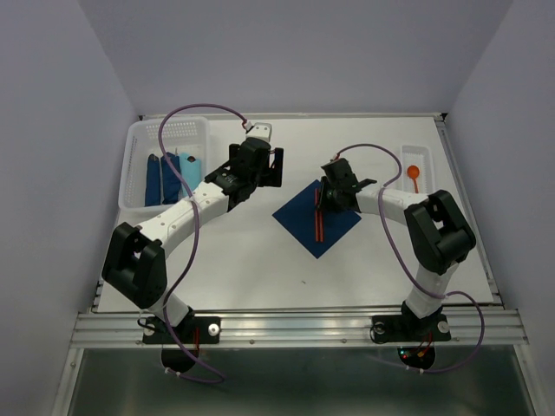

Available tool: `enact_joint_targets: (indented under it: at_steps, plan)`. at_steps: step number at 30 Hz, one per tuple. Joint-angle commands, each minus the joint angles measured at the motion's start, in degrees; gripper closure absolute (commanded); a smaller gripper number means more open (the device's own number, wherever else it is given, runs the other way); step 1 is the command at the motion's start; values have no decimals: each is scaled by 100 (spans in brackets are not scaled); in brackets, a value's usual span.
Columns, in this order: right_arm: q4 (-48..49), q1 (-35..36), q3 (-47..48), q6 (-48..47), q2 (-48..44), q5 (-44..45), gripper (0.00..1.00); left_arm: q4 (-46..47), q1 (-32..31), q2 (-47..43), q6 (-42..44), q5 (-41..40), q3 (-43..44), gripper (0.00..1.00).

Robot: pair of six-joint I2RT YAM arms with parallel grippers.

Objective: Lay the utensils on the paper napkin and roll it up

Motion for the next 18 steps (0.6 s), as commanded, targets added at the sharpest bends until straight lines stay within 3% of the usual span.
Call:
enact_joint_targets:
  at_steps: [1,7,13,17,18]
  plan:
    - [120,47,144,-40,-308,343,64,102,-14,-137,-21,-83,12,1]
    - [-415,-31,609,-470,-633,1239,57,102,-14,-154,5,-74,21,1]
    - [-697,-1436,698,-1006,-1213,1487,56,128,-14,-154,-4,-22,3,1]
    - [-812,-2587,724,-1349,-1162,1469,55,163,-14,-128,-13,31,-23,1]
    - [-829,-2589,733,-1411,-1109,1521,55,163,-14,-128,-13,49,-15,1]
